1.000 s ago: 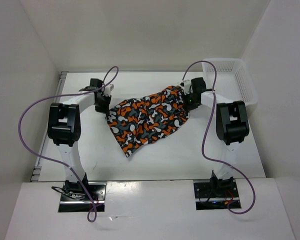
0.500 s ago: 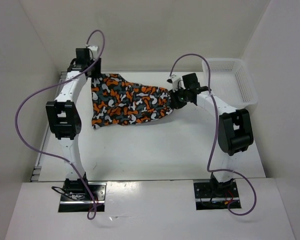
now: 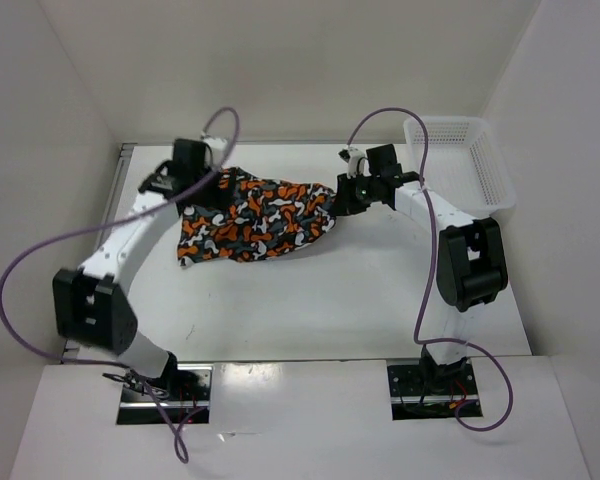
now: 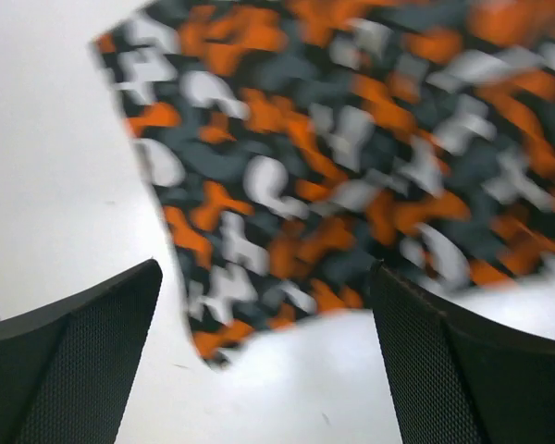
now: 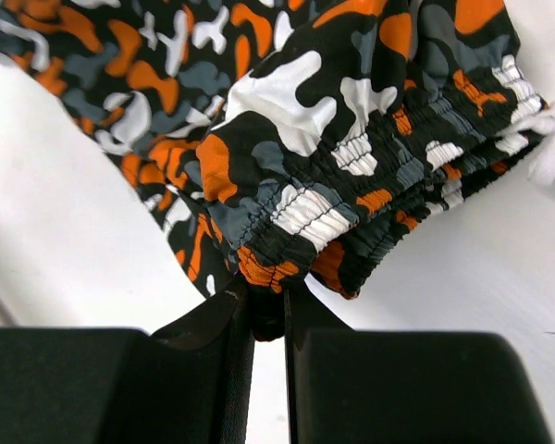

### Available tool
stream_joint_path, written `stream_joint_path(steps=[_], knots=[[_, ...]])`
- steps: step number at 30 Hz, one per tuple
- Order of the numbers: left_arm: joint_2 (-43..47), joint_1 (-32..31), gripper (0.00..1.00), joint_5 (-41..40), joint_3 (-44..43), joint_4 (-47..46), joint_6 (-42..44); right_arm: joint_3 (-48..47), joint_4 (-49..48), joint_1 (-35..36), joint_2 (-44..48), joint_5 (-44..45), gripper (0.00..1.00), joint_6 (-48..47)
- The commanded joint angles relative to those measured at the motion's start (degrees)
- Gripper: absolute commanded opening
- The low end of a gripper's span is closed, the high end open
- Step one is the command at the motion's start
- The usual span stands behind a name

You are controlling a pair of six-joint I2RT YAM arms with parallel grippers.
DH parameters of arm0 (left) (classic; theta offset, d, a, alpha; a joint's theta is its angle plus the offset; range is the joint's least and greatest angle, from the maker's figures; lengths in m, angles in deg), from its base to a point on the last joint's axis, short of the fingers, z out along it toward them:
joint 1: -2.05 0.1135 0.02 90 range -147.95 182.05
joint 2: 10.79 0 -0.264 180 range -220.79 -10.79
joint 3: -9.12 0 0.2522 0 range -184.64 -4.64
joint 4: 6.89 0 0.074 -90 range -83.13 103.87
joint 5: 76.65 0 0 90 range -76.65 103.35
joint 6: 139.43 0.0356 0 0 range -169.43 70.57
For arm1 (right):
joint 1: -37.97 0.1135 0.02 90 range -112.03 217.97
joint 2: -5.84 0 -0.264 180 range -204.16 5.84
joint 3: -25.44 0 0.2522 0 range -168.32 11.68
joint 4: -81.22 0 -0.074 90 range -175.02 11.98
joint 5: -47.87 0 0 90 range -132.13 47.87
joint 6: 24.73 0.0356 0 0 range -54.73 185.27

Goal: Fold and stack the shorts
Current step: Fold the shorts

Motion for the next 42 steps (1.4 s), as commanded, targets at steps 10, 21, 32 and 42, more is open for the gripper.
stream_joint_path(steps=[10, 21, 32, 42], knots=[[13.42, -20.88, 1.00, -15.53, 37.37, -19.55, 0.27, -2.96, -6.04, -0.15, 2.95, -5.93, 0.00, 9.25], [0.51, -22.03, 1.00, -20.80, 40.01, -40.22, 0.27, -1.81, -6.04, -0.15, 4.80, -7.07, 0.00, 7.50], [-2.93, -15.62, 0.04, -19.13, 37.21, -37.23, 0.27, -5.15, -6.04, -0.15, 5.85, -8.74, 0.00, 8.11], [9.80, -5.24, 0.02, -14.93, 25.87, -32.67, 0.27, -4.62, -8.42, -0.15, 4.80, -10.85, 0.00, 12.07]])
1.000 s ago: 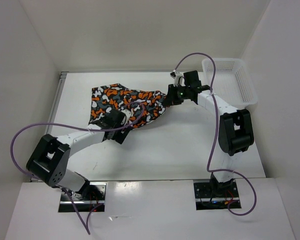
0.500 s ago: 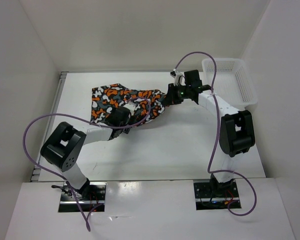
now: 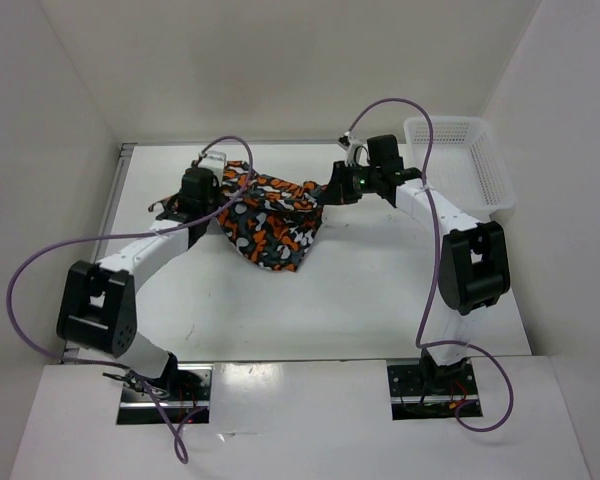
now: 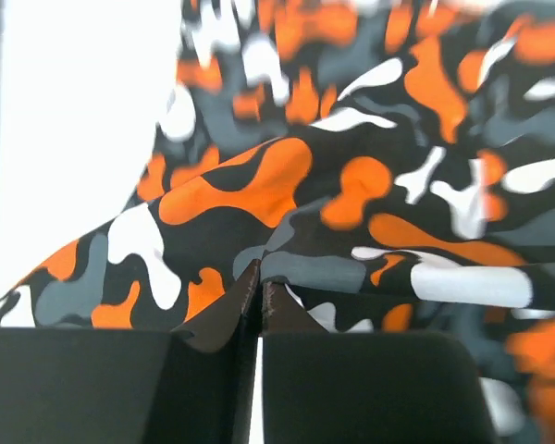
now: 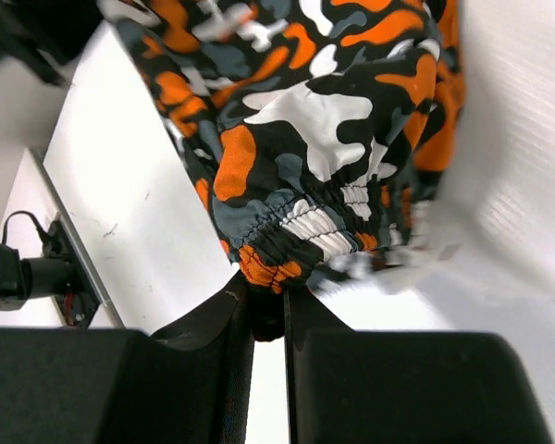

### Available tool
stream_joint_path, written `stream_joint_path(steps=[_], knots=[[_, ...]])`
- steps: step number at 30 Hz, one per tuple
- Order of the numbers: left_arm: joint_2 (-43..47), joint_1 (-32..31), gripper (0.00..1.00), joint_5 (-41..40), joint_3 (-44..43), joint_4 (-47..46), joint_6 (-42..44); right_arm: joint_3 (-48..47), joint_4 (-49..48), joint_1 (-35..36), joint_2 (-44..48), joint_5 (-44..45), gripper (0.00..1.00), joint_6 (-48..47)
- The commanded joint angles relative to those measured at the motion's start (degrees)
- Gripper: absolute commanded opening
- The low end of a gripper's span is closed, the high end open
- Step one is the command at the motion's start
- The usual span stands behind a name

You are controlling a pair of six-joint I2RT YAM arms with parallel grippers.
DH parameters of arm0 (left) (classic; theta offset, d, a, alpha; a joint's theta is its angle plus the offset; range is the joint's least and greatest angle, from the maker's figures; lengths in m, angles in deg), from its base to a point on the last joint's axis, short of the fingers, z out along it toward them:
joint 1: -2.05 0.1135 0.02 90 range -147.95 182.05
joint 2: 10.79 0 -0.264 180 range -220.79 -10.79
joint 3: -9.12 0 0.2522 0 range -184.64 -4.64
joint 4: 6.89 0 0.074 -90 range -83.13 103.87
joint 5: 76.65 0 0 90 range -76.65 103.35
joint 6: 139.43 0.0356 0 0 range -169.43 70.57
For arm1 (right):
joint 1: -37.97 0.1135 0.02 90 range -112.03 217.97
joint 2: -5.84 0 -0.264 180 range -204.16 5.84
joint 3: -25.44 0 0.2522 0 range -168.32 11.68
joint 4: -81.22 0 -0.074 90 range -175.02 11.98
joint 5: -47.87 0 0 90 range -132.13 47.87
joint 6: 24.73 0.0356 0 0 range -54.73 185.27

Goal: Fold and stack the shorts
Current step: Fold the shorts

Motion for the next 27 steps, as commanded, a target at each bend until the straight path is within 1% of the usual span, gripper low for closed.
stream_joint_path(steps=[1, 2, 3, 4, 5, 7, 9, 12, 14, 18, 19, 20, 22, 23, 24, 25, 26, 27], knots=[[5.77, -0.86, 0.03, 2.74, -2.63, 2.48, 0.19, -2.46, -3.39, -0.54, 3.22, -1.24, 0.00, 1.14], [5.77, -2.27, 0.04, 3.54, -3.42, 4.06, 0.19, -2.46, -3.39, -0.54, 3.22, -1.24, 0.00, 1.14], [5.25, -3.76, 0.06, 3.55, -3.43, 8.52, 0.19, -2.46, -3.39, -0.54, 3.22, -1.24, 0.00, 0.44], [4.72, -5.26, 0.10, 4.16, -3.43, 9.95, 0.19, -1.94, -2.69, -0.54, 3.22, -0.54, 0.00, -0.26], [4.11, -7.45, 0.10, 4.16, -2.04, 9.97, 0.19, -0.97, -2.16, -0.54, 4.01, 0.42, 0.00, -1.23], [3.49, -8.78, 0.10, 2.85, 2.18, 9.44, 0.19, 1.74, -0.58, -0.54, 5.93, 1.48, 0.00, -4.56], [3.49, -8.79, 0.10, 2.84, 3.42, 10.14, 0.19, 4.38, 0.03, -0.54, 7.70, 1.49, 0.00, -6.93], [4.01, -8.79, 0.10, 2.84, 4.47, 11.81, 0.19, 11.05, 0.56, -0.54, 9.73, 1.49, 0.00, -8.70], [4.01, -8.79, 0.10, 2.84, 5.09, 11.12, 0.19, 12.65, 0.57, -0.02, 10.43, 2.71, 0.01, -10.02], [4.01, -8.09, 0.10, 1.71, 5.09, 10.49, 0.19, 13.19, 3.19, 0.60, 10.96, 6.58, 0.08, -16.08], [4.01, -8.09, 0.10, 1.70, 5.09, 9.88, 0.19, 13.71, 4.16, 1.12, 10.96, 7.80, 0.10, -18.87], [4.01, -7.48, 0.10, 1.70, 4.40, 9.88, 0.19, 13.71, 4.87, 1.74, 11.48, 10.51, 0.14, -20.64], [4.01, -7.47, 0.10, 1.70, 4.39, 10.41, 0.19, 15.64, 7.23, 2.27, 12.10, 14.04, 0.19, -26.42], [4.01, -7.47, 0.10, 1.70, 4.39, 11.10, 0.19, 16.34, 8.29, 2.27, 12.80, 15.54, 0.25, -28.46], [4.54, -7.47, 0.10, 1.70, 4.39, 11.11, 0.19, 17.57, 9.52, 2.27, 12.80, 17.12, 0.29, -30.48], [4.54, -7.47, 0.10, 1.70, 5.00, 11.63, 0.19, 18.10, 12.75, 2.27, 13.67, 17.66, 0.35, -35.46], [4.54, -7.47, 0.10, 1.70, 5.53, 11.64, 0.19, 18.63, 14.35, 4.27, 15.16, 18.53, 0.43, -38.30], [5.24, -7.47, 0.10, 1.70, 5.53, 12.16, 0.19, 20.20, 15.84, 5.95, 16.05, 21.67, 0.59, -41.37]])
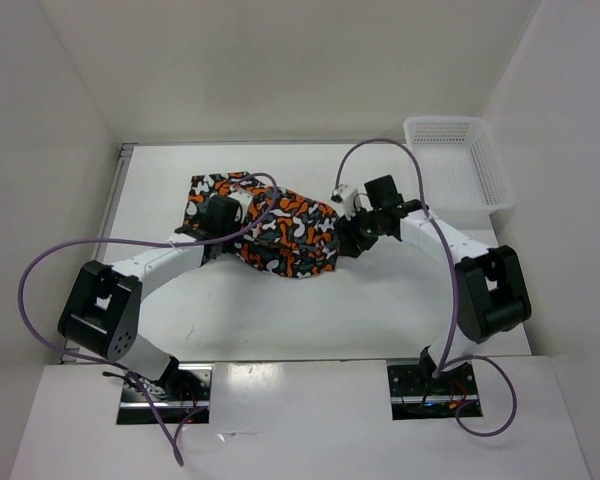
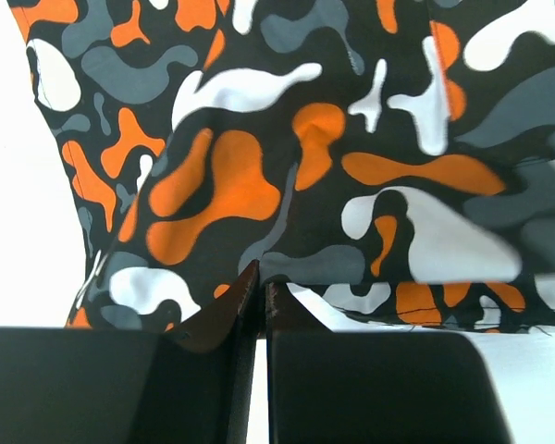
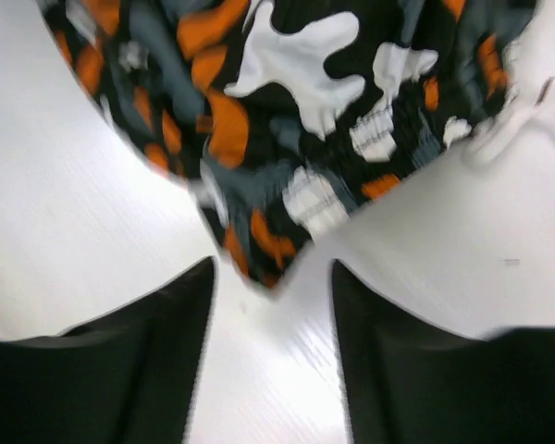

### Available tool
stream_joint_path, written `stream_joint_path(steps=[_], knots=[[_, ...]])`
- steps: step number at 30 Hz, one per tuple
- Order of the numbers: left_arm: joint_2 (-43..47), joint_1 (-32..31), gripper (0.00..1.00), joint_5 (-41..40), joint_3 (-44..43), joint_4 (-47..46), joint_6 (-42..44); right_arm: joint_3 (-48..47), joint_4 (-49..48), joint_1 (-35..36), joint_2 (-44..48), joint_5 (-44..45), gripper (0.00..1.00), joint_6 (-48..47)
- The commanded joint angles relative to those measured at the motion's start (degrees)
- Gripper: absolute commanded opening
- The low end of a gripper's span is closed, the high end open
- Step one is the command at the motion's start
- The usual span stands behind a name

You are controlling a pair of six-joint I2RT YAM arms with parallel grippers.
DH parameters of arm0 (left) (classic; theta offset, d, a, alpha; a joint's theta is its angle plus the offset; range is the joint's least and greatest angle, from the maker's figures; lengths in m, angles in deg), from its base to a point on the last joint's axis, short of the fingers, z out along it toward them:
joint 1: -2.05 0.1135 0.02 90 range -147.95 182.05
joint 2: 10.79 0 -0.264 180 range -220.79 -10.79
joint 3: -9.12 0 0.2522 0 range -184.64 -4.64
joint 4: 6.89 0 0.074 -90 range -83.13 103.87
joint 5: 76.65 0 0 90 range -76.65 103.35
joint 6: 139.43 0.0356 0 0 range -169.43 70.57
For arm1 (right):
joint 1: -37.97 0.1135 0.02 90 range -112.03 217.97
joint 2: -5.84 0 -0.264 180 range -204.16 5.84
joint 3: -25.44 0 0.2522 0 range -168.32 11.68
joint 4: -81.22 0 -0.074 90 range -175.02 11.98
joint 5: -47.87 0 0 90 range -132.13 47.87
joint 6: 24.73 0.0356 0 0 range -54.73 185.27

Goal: Fold and stack the shorts
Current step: Fold the shorts

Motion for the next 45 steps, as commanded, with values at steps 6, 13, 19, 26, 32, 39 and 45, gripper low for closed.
stream_joint_path(steps=[6, 13, 19, 26, 32, 39, 45], knots=[[3.09, 0.62, 0.10, -1.25, 2.72, 2.07, 0.16, -0.29, 10.29, 6.71, 10.44, 8.78, 0.70, -18.77], [4.32, 0.62, 0.10, -1.25, 3.87, 3.31, 0.16, -3.12, 6.35, 11.52, 9.21, 8.40, 0.76, -18.84], [4.85, 1.23, 0.10, -1.25, 3.87, 3.31, 0.16, 3.03, -3.31, 23.22, 7.11, 17.55, 0.87, -22.81], [4.85, 3.08, 0.10, 1.29, 2.73, 4.89, 0.16, 7.61, -14.29, 23.75, 2.54, 21.78, 0.94, -28.00], [5.99, 3.08, 0.10, 2.44, 2.73, 6.47, 0.16, 10.07, -18.60, 25.78, -2.21, 24.07, 0.94, -32.74], [6.52, 3.08, 0.10, 2.97, 3.87, 5.94, 0.16, 9.02, -18.61, 26.92, -7.22, 23.45, 0.84, -33.97], [7.57, 3.60, 0.10, 4.02, 3.34, 7.17, 0.16, 9.54, -18.61, 26.92, -9.68, 23.45, 0.30, -35.29]])
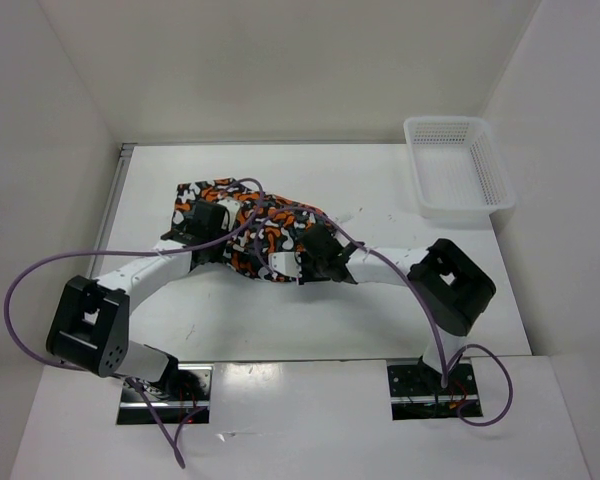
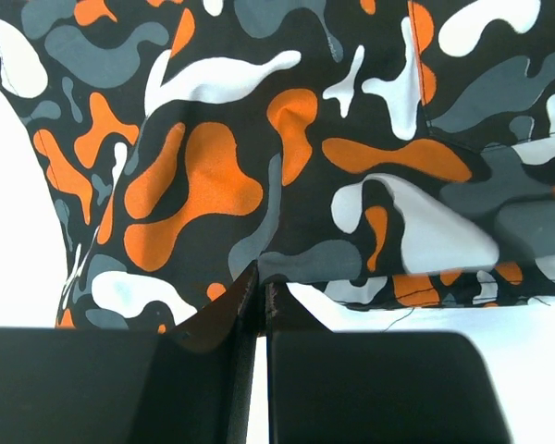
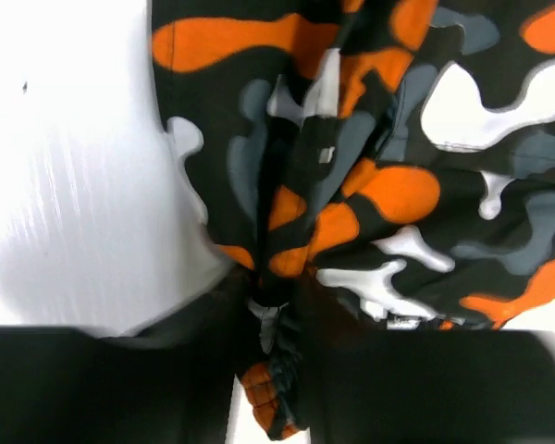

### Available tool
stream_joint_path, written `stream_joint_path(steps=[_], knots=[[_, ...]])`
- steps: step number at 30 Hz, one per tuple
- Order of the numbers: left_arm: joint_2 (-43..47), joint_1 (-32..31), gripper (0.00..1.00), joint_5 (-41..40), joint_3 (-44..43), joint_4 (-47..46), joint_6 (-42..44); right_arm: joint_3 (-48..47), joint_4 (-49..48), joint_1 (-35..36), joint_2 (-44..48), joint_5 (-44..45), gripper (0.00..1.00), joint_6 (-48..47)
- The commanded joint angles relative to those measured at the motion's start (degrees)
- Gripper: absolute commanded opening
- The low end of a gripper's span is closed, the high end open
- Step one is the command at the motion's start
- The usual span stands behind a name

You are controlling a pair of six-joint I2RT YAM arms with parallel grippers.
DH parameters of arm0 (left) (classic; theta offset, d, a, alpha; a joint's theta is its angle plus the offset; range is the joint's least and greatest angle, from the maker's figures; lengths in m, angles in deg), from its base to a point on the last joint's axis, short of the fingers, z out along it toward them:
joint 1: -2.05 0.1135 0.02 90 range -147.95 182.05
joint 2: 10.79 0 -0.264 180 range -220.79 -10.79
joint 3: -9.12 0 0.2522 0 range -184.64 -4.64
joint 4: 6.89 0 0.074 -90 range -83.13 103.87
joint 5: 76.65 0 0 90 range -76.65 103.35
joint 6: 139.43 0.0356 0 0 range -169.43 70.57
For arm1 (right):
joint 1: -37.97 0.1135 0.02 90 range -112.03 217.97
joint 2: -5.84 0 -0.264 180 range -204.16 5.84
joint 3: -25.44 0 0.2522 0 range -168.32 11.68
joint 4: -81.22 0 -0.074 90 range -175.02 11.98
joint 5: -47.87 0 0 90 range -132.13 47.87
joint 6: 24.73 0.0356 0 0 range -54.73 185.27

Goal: Fold and stack the shorts
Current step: Fold the shorts

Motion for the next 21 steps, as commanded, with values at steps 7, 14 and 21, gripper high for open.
stream_joint_path(steps=[7, 14, 21], knots=[[4.13, 3.77, 0.10, 1.93, -0.64, 1.45, 0.16, -3.13, 1.47, 0.58, -0.41, -0.20, 0.00, -0.82], [5.27, 9.83, 0.10, 3.85, -5.90, 2.59, 0.16, -23.60, 22.46, 0.58, 4.69, -12.64, 0.00, 3.48], [4.04, 13.09, 0.13, 8.86, -12.23, 2.07, 0.16, -50.22, 37.59, 0.58, 5.22, -21.82, 0.00, 7.70]])
